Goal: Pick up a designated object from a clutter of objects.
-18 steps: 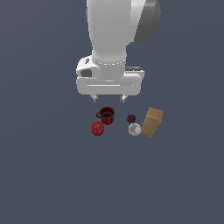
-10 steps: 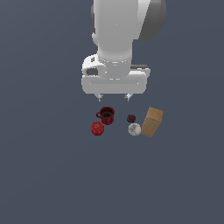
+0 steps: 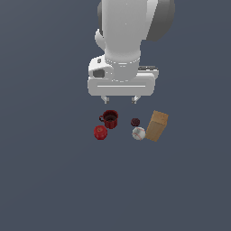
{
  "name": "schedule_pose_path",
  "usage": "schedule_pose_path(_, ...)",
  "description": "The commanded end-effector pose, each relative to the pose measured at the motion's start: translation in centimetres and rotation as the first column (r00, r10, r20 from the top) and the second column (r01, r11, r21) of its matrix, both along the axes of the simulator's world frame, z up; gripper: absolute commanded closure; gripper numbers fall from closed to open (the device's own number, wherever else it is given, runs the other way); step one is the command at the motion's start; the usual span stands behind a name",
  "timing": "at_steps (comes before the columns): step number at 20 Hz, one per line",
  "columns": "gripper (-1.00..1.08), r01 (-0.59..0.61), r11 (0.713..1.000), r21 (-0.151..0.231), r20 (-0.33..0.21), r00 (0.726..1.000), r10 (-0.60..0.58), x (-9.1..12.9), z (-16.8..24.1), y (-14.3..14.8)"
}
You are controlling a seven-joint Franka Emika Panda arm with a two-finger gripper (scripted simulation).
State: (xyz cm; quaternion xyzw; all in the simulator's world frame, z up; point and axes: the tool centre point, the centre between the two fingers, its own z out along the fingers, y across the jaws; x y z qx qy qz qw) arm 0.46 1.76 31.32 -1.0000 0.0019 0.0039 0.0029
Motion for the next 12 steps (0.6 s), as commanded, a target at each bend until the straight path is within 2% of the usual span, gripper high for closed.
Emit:
schedule_pose_path(1,-0.92,0.014,1.000,0.000,0.000,1.000,-0.014,0.0,-0.3,0.1)
schedule_pose_path(12,-0.92,0.161,0.987,-0.007,0.001,0.987,-0.161,-0.4,-3.2,1.4)
